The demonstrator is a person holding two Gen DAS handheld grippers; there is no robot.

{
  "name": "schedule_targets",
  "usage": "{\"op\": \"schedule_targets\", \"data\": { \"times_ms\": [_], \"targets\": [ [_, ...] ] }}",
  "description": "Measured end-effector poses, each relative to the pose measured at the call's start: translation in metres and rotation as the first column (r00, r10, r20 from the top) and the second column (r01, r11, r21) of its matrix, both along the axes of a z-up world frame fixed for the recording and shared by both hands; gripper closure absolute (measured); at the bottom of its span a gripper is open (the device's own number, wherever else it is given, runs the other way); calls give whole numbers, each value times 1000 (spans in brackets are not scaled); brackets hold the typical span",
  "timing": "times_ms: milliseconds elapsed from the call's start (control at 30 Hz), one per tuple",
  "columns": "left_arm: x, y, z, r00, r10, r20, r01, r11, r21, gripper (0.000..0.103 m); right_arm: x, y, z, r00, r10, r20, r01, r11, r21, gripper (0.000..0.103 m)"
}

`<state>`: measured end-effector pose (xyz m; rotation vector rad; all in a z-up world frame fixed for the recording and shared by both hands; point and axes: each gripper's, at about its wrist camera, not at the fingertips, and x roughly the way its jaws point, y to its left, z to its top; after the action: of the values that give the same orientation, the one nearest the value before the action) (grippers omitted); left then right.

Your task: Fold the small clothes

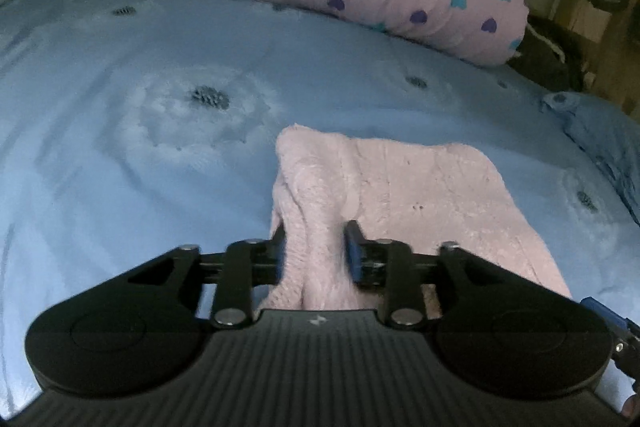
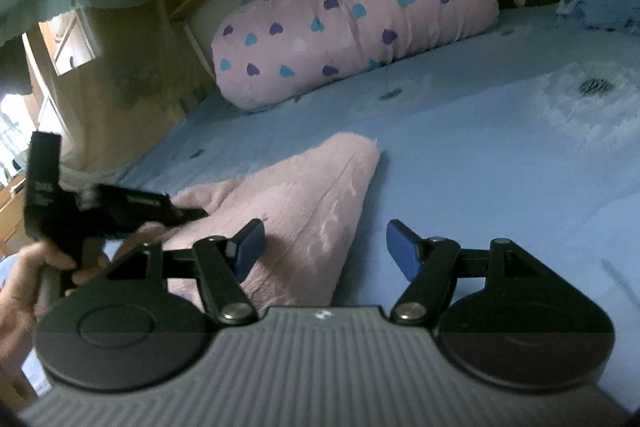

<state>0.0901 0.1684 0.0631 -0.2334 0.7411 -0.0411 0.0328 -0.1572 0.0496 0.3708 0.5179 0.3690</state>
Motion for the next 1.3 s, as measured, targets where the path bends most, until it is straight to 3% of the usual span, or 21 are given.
{"op": "schedule_targets", "data": {
  "times_ms": [67,167,300,433,533,600,767,1000,1100,1133,1300],
  "targets": [
    [-4,-2,8,1000,-8,1,8,1000,24,41,-2,4,1,1000,5,1,-5,1000,-8,33],
    [-16,-5,22,999,-40,10,40,999,36,27,-5,6,6,1000,9,5,-9,1000,-13,33],
    [-36,-17,32,995,-94,-21,95,990,102,23,-8,11,12,1000,16,-4,-16,1000,-10,33],
    [-51,-19,17,993,-91,-68,103,976,194,21,-10,21,8,998,15,-64,-17,999,-32,33],
    [-60,-10,12,995,-79,-64,91,969,229,19,-6,33,-5,978,60,-200,-72,996,-52,33],
    [-64,-2,13,996,-67,-63,78,974,210,19,-5,40,-19,956,94,-278,-110,993,-41,33],
    [-72,2,23,997,-60,-51,68,985,159,18,-21,60,-15,971,93,-221,-136,973,-187,34],
    [-72,3,32,999,-47,-18,48,996,69,11,-37,46,12,985,78,-155,-105,979,-175,33],
    [-63,9,23,999,-28,-41,29,999,15,10,-35,32,26,992,32,-122,-49,990,-136,24],
    [-59,13,18,998,-20,-54,20,1000,-4,10,-32,28,28,993,15,-121,-30,993,-117,18],
    [-45,24,-2,995,-13,-98,0,992,-130,6,-2,18,30,986,-4,-168,1,1000,-19,19]
  ]
}}
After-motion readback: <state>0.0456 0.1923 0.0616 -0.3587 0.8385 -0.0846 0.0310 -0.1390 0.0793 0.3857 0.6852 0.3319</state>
